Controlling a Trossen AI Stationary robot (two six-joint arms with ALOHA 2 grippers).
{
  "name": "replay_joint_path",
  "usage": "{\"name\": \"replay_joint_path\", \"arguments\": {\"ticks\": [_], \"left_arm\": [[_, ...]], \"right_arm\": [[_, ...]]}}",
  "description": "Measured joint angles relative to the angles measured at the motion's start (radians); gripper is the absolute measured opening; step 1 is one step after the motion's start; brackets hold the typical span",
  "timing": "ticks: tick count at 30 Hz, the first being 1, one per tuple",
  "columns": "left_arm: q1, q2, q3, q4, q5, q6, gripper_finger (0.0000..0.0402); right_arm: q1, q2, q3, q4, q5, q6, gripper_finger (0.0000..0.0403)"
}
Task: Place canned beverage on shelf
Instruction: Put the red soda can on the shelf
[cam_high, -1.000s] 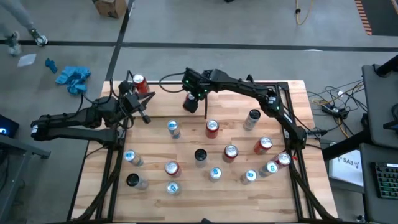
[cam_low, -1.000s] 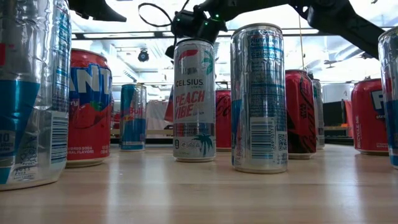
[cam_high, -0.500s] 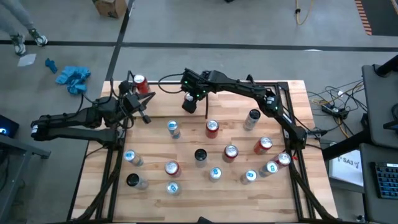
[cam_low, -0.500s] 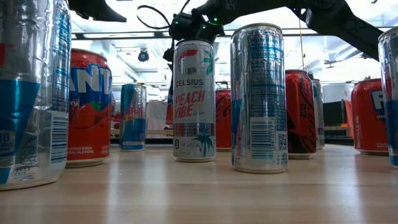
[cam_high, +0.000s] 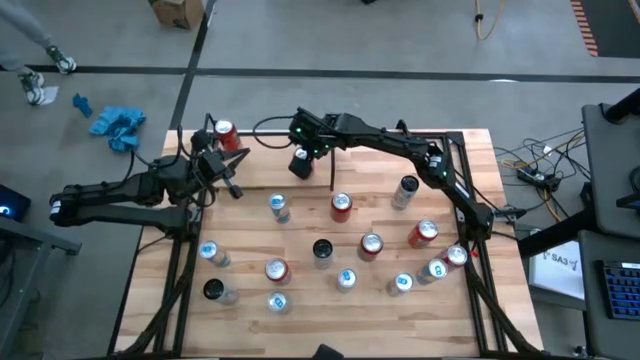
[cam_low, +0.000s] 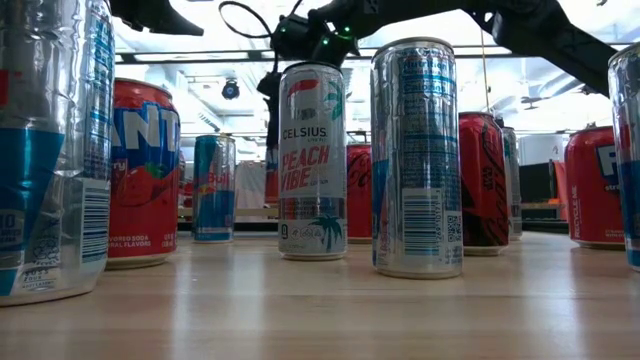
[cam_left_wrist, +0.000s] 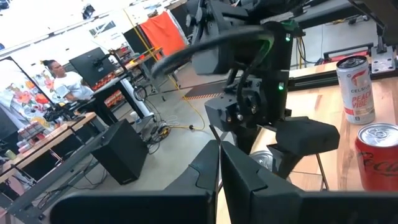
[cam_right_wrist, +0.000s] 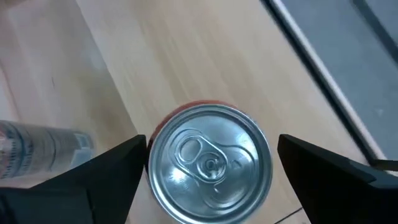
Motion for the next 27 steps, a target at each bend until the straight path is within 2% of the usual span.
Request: {"name": "replay_joint_path", "arguments": {"ticks": [8, 10, 12, 17, 25, 27], "left_arm": [[0.0, 0.0, 0.0, -0.003, 0.0, 0.006, 0.0], [0.001, 0.0, 0.0, -0.003, 0.0, 0.007, 0.0], [0.001, 0.0, -0.002, -0.005, 0.0, 0.007, 0.0], [0.001, 0.0, -0.007, -0.006, 0.0, 0.024, 0.0], [0.002, 0.0, -0.011, -0.002, 0.0, 0.026, 0.0], [0.002, 0.0, -0.011, -0.002, 0.0, 0.026, 0.0]], "right_arm": [[0.0, -0.072, 0.004, -0.004, 0.018, -0.025, 0.0334], [0.0, -0.088, 0.004, -0.05, 0.015, -0.063, 0.0323], [0.0, -0.101, 0.004, -0.14, -0.017, -0.17, 0.0304], [0.003, -0.097, 0.004, -0.238, -0.017, -0.21, 0.0215], [0.006, -0.061, 0.001, -0.21, -0.003, -0.259, 0.003], [0.006, -0.051, 0.0, -0.196, 0.001, -0.262, 0.0017]]}}
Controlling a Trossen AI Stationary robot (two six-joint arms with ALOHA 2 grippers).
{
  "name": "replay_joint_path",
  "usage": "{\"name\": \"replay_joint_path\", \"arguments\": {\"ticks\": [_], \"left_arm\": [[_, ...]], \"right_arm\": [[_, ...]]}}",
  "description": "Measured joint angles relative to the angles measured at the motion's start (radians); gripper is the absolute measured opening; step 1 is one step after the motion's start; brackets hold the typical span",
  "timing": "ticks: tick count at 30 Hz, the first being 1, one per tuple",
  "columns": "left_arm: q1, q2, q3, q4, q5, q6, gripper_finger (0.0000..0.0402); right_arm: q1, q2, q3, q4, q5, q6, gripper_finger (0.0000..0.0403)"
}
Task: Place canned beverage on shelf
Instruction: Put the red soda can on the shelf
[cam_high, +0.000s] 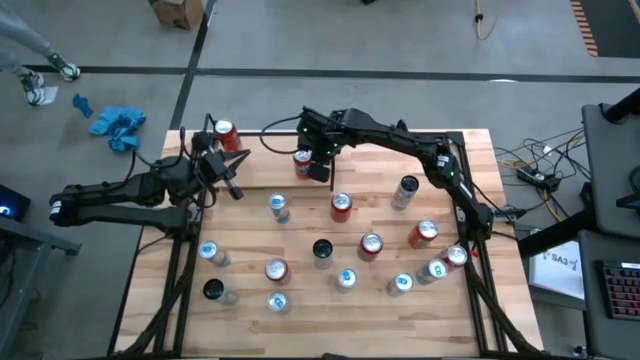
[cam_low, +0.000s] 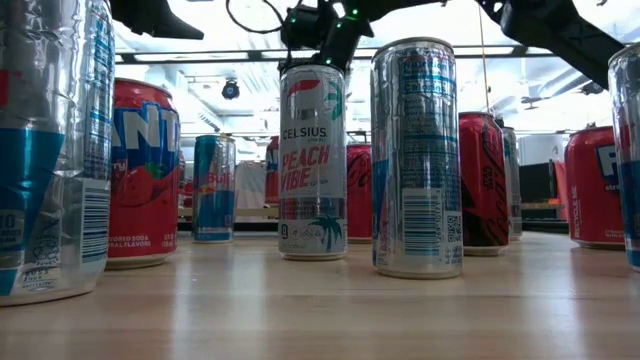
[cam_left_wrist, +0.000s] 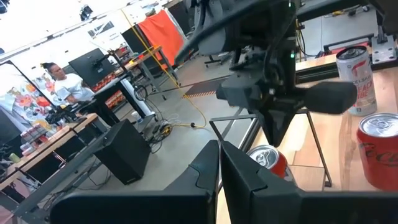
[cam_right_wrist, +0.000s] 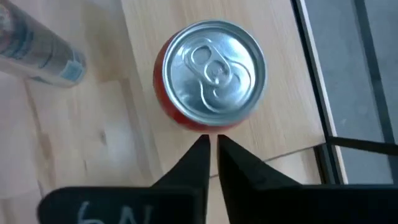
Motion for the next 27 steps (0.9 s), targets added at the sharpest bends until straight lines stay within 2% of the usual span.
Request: {"name": "replay_joint_path", "arguments": {"ticks": [7, 21, 27], "left_arm": [[0.0, 0.0, 0.0, 0.0, 0.0, 0.005, 0.0], [0.0, 0.001, -0.001, 0.0, 0.0, 0.004, 0.0], [0.0, 0.009, -0.002, 0.0, 0.0, 0.004, 0.0]], "right_arm": [[0.005, 0.03, -0.001, 0.077, -0.01, 0.0, 0.0009], [0.016, 0.1, -0.001, 0.369, -0.019, -0.023, 0.0009], [0.016, 0.109, -0.001, 0.416, -0.017, -0.029, 0.0009]]}}
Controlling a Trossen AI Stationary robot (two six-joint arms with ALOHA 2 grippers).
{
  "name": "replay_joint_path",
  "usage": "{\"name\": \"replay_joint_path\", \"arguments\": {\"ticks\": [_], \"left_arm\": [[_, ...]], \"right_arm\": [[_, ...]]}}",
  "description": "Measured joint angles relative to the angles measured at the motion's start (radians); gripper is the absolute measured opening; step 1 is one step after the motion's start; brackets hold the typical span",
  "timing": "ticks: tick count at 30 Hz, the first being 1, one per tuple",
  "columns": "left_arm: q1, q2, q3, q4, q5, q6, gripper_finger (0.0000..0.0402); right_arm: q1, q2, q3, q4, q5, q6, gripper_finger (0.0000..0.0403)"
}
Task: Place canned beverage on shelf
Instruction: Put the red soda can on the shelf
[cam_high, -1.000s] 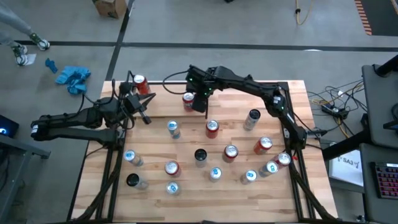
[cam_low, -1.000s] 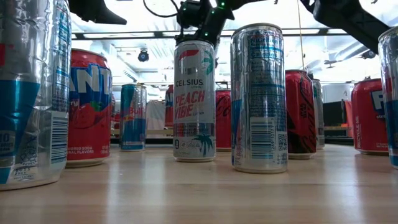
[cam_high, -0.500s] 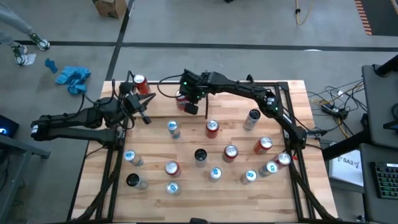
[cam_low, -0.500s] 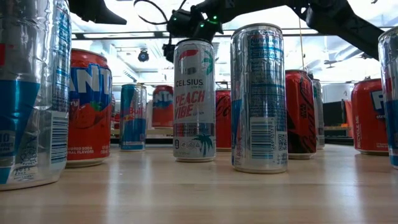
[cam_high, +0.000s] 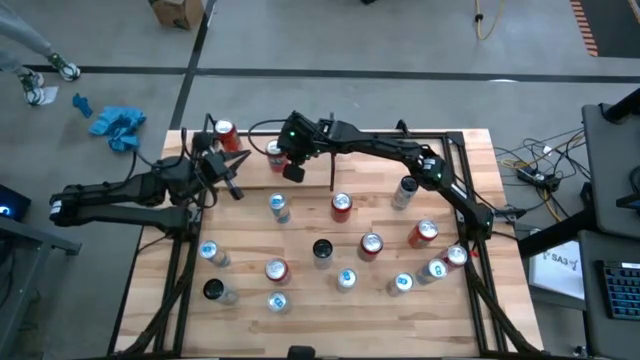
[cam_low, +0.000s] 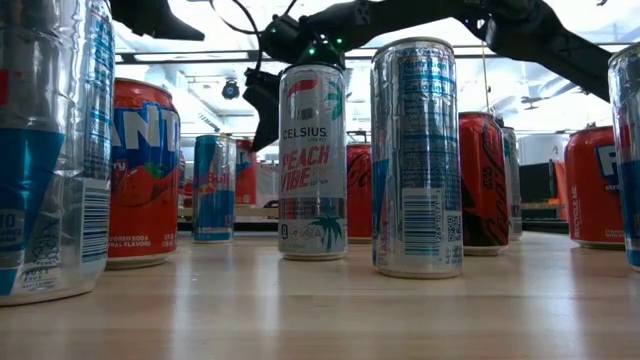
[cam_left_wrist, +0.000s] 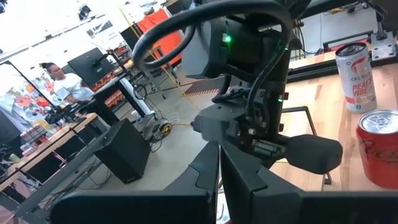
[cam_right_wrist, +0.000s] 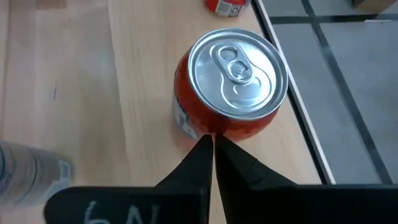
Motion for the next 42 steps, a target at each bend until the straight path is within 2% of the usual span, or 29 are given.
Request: {"name": "replay_joint_path", "arguments": {"ticks": [10, 17, 23, 27, 35, 38, 42], "left_arm": [[0.0, 0.09, 0.003, -0.003, 0.0, -0.045, 0.0], [0.002, 0.21, 0.042, -0.055, 0.034, -0.195, 0.0], [0.01, 0.3, 0.075, -0.071, 0.155, -0.278, 0.0], [0.028, 0.357, 0.122, -0.111, 0.204, -0.313, 0.0], [0.137, 0.471, 0.202, -0.223, 0.214, -0.319, 0.0], [0.226, 0.514, 0.221, -0.227, 0.325, -0.293, 0.0], [0.359, 0.583, 0.272, -0.262, 0.478, -0.275, 0.0]], "right_arm": [[0.0, -0.092, 0.0, -0.069, 0.01, -0.017, 0.0009], [0.002, -0.195, -0.002, -0.146, -0.006, -0.04, 0.0009], [0.002, -0.293, -0.073, -0.134, -0.143, -0.076, 0.0009], [0.011, -0.39, -0.241, -0.035, -0.184, -0.096, 0.0009], [0.01, -0.643, -0.774, 0.318, -0.177, -0.077, 0.0009], [0.01, -0.724, -0.938, 0.463, -0.177, -0.078, 0.0009], [0.006, -0.812, -1.089, 0.601, -0.177, -0.093, 0.0009]]}}
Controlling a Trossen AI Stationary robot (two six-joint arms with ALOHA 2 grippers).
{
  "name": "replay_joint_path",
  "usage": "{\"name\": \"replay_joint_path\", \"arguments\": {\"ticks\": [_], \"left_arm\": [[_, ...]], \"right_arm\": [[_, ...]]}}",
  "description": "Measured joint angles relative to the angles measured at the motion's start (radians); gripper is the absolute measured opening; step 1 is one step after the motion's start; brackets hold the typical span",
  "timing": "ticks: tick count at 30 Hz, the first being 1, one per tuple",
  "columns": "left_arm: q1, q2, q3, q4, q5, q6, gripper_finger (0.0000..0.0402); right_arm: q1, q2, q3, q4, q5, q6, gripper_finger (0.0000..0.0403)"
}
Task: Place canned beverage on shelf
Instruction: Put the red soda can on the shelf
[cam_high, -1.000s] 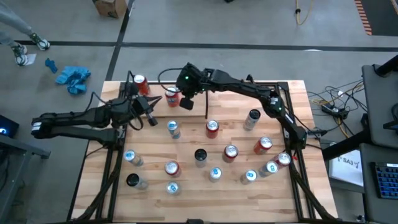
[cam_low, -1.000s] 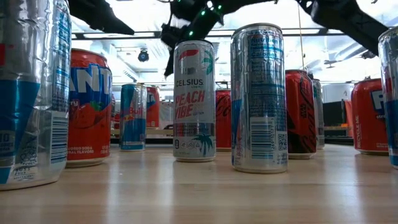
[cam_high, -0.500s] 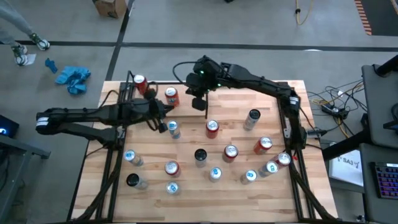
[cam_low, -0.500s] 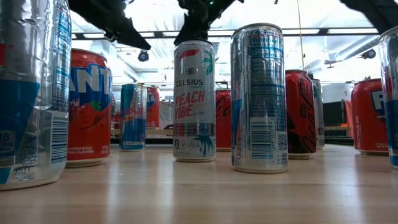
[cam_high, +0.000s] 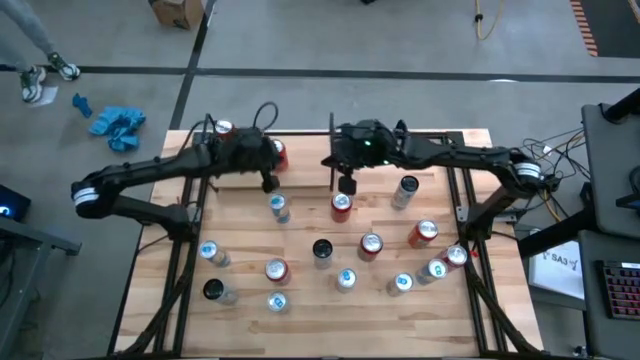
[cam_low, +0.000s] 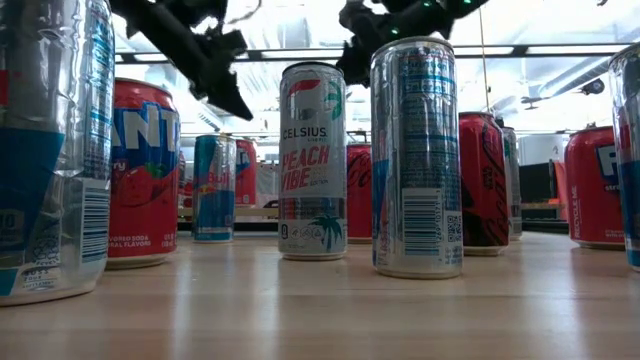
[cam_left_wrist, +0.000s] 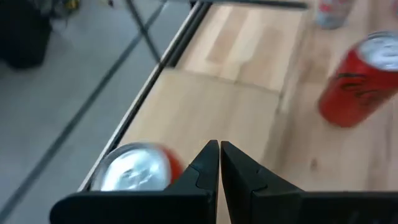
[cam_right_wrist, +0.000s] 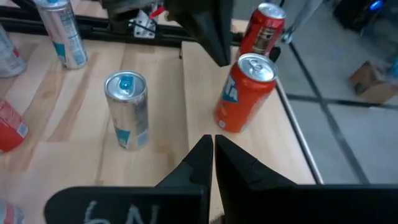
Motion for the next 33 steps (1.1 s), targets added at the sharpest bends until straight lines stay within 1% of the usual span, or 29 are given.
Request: {"name": "replay_joint_path", "arguments": {"ticks": [3, 6, 8, 14, 17, 21, 26, 33], "left_arm": [[0.076, 0.052, 0.055, -0.067, 0.011, 0.007, 0.0], [0.129, 0.097, 0.095, -0.114, 0.011, 0.014, 0.0], [0.143, 0.119, 0.107, -0.135, 0.011, 0.021, 0.0], [0.149, 0.154, 0.118, -0.122, 0.006, 0.028, 0.0], [0.148, 0.154, 0.118, -0.123, -0.014, 0.01, 0.0], [0.149, 0.142, 0.116, -0.138, -0.074, -0.022, 0.0], [0.15, 0.126, 0.112, -0.157, -0.107, -0.055, 0.0], [0.15, 0.116, 0.112, -0.209, -0.21, -0.092, 0.0]], "right_arm": [[-0.003, -0.058, -0.084, 0.054, 0.001, -0.01, 0.0009], [-0.002, -0.106, -0.163, 0.139, 0.0, -0.022, 0.0009], [-0.004, -0.135, -0.19, 0.167, 0.0, -0.041, 0.0009], [-0.014, -0.224, -0.247, 0.189, 0.002, -0.037, 0.0009], [-0.013, -0.241, -0.268, 0.192, 0.001, -0.042, 0.0009], [-0.014, -0.245, -0.269, 0.201, 0.001, -0.055, 0.0009], [-0.015, -0.237, -0.269, 0.196, 0.001, -0.063, 0.0009], [-0.015, -0.237, -0.269, 0.195, 0.001, -0.063, 0.0009]]}}
